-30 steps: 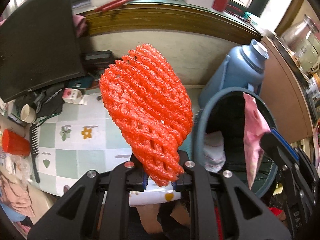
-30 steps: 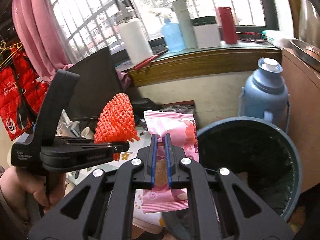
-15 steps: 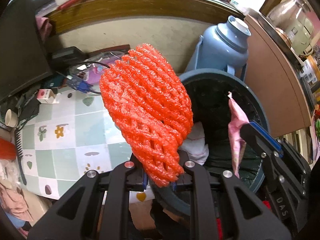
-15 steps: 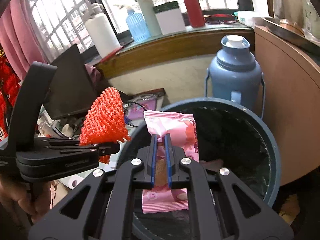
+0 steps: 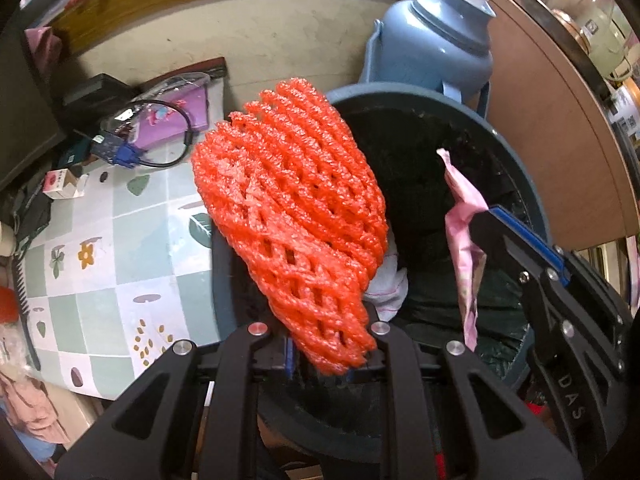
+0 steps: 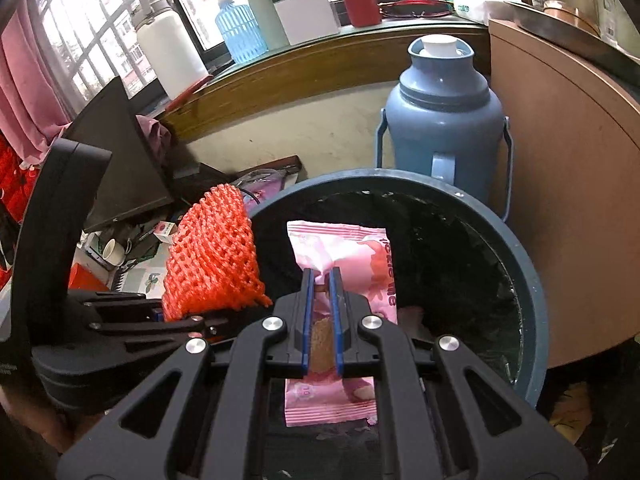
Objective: Collect trash
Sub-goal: 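Lift the net and wrapper and carry both over the trash bin, then open both grippers to drop the net and wrapper into the bin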
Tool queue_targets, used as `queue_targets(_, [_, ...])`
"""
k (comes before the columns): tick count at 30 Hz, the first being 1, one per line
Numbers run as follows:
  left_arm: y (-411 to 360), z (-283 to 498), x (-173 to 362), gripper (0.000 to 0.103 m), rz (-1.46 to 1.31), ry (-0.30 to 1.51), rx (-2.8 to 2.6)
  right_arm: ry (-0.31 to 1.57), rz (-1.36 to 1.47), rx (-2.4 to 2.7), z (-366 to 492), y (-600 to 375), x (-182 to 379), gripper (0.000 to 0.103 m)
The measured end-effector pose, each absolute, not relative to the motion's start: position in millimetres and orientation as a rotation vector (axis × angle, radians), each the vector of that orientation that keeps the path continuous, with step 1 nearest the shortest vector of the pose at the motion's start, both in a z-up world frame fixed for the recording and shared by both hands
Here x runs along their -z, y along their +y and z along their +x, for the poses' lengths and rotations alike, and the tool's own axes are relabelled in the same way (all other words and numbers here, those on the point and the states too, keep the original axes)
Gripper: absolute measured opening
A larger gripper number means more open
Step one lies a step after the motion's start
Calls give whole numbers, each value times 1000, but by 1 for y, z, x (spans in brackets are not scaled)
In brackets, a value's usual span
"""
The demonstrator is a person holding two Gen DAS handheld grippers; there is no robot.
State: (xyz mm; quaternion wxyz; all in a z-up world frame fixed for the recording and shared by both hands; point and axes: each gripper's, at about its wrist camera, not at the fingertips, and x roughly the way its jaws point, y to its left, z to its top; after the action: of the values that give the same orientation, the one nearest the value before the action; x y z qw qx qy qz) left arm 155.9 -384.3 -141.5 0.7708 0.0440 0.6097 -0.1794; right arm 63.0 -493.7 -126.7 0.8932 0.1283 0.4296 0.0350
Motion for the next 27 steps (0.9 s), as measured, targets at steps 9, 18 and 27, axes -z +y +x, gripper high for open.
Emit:
queue_targets(9, [-397, 158, 158, 20, 120, 1365, 419, 901, 293, -31, 62, -508, 132, 12])
queue_targets(18, [-406, 157, 158, 41, 142, 1355, 437, 879, 297, -8, 58, -517, 128, 31])
queue_targets(27, [-414, 152, 152, 63, 168, 1330, 449, 841, 299, 17, 54, -522, 121, 52])
